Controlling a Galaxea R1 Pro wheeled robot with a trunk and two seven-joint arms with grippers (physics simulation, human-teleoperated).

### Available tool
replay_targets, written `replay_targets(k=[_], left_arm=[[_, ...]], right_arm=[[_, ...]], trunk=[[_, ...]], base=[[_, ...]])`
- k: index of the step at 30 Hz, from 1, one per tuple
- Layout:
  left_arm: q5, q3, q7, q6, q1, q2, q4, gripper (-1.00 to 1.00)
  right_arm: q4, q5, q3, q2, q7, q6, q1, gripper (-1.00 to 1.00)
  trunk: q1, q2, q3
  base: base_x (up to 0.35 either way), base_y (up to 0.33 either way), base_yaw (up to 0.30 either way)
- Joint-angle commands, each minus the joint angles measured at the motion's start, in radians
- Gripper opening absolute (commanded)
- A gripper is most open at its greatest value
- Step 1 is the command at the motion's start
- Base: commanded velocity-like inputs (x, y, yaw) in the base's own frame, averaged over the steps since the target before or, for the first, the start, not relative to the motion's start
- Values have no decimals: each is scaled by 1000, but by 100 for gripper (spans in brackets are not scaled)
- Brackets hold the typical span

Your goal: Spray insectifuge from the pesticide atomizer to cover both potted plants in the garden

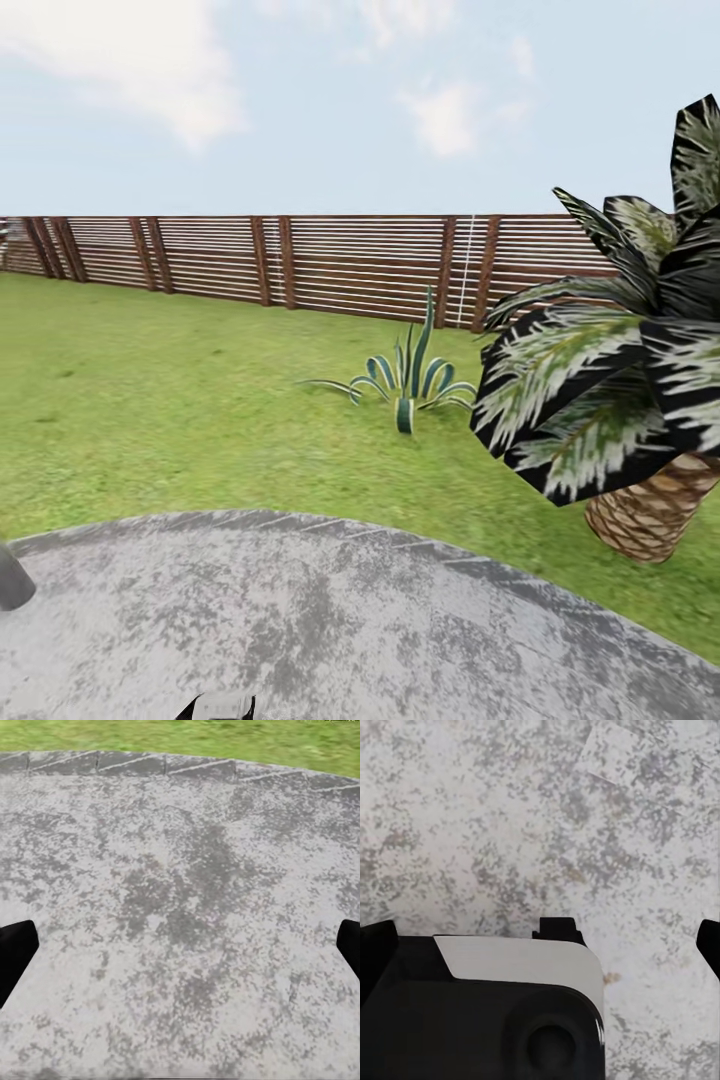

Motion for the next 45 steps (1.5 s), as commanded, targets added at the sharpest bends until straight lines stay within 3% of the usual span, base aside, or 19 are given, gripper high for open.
replay_targets(k=[1,27,45], left_arm=[[0,0,0,-3,-1,0,1,100],[0,0,0,-3,-1,0,1,100],[0,0,0,-4,0,0,1,100]], right_arm=[[-1,-1,0,0,1,0,0,100],[-2,-1,0,0,0,0,0,100],[-2,-1,0,1,0,0,0,100]], trunk=[[0,-1,-1],[0,-1,-1],[0,-1,-14]], base=[[0,0,270],[0,0,270],[0,0,262]])
